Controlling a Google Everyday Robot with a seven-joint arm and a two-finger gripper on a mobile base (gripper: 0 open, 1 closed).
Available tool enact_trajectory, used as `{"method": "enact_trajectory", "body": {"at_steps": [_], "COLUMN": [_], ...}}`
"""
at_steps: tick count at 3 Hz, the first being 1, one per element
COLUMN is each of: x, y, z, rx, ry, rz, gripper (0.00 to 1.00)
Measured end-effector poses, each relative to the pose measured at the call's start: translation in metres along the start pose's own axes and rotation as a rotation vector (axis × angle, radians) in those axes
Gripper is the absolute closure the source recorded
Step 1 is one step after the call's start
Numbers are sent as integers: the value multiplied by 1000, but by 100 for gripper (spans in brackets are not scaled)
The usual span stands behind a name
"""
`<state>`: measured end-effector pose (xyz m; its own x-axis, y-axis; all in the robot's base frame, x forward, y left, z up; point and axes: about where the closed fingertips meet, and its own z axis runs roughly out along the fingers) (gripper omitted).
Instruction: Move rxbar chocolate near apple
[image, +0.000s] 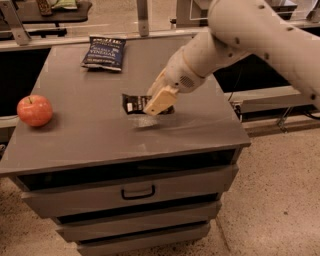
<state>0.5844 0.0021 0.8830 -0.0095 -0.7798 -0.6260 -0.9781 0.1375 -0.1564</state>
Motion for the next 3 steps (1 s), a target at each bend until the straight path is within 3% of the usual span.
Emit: {"method": "enact_trajectory", "body": {"at_steps": [2,3], "x": [-73,-96], "y": [-12,-14], "z": [87,111], "rx": [-57,-84], "ry": [-55,-71], "rz": [-79,-99], "gripper": [100,100]}}
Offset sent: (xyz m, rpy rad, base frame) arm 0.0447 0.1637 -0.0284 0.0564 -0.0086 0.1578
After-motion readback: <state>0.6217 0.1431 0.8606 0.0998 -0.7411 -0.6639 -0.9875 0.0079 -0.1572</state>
